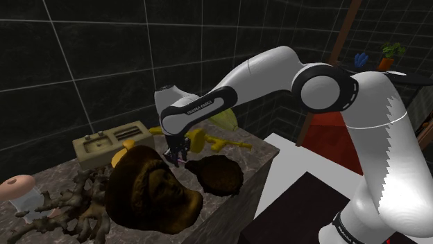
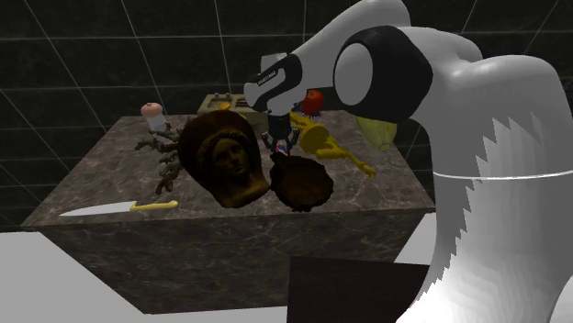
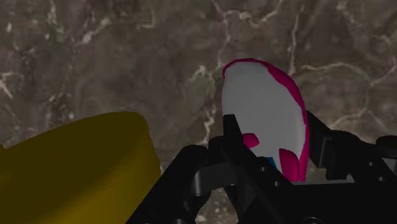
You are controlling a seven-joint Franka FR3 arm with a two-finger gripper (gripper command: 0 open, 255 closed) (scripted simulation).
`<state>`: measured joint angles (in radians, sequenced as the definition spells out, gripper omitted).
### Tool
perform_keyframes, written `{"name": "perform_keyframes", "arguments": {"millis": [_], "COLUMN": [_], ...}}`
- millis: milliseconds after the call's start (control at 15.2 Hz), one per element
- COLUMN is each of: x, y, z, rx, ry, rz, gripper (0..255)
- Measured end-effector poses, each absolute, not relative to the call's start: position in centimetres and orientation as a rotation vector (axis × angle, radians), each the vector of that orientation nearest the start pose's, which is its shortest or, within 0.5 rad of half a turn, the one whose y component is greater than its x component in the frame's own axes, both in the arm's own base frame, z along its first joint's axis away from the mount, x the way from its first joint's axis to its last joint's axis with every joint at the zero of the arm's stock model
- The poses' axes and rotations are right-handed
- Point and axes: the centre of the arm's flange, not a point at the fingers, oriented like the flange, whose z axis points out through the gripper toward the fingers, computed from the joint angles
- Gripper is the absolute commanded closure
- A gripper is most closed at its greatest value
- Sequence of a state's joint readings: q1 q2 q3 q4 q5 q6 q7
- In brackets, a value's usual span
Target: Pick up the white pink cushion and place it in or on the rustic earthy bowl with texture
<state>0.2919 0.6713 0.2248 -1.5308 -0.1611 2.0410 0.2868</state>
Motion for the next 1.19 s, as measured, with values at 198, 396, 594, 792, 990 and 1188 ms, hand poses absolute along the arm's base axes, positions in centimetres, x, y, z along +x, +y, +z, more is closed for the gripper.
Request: {"name": "perform_keyframes", "arguments": {"millis": [198, 396, 594, 792, 990, 1188], "x": [61.6, 61.6, 61.4, 61.3, 61.4, 61.2], "y": [31.1, 30.9, 31.1, 31.0, 30.8, 30.8], "z": [25.8, 25.4, 25.6, 26.7, 28.0, 29.5], "rx": [-3.157, -3.159, -3.159, -3.16, -3.162, -3.163], "ry": [-0.435, -0.433, -0.433, -0.432, -0.43, -0.429], "rz": [0.212, 0.223, 0.225, 0.232, 0.238, 0.239], "gripper": [255, 255, 255, 255, 255, 255]}}
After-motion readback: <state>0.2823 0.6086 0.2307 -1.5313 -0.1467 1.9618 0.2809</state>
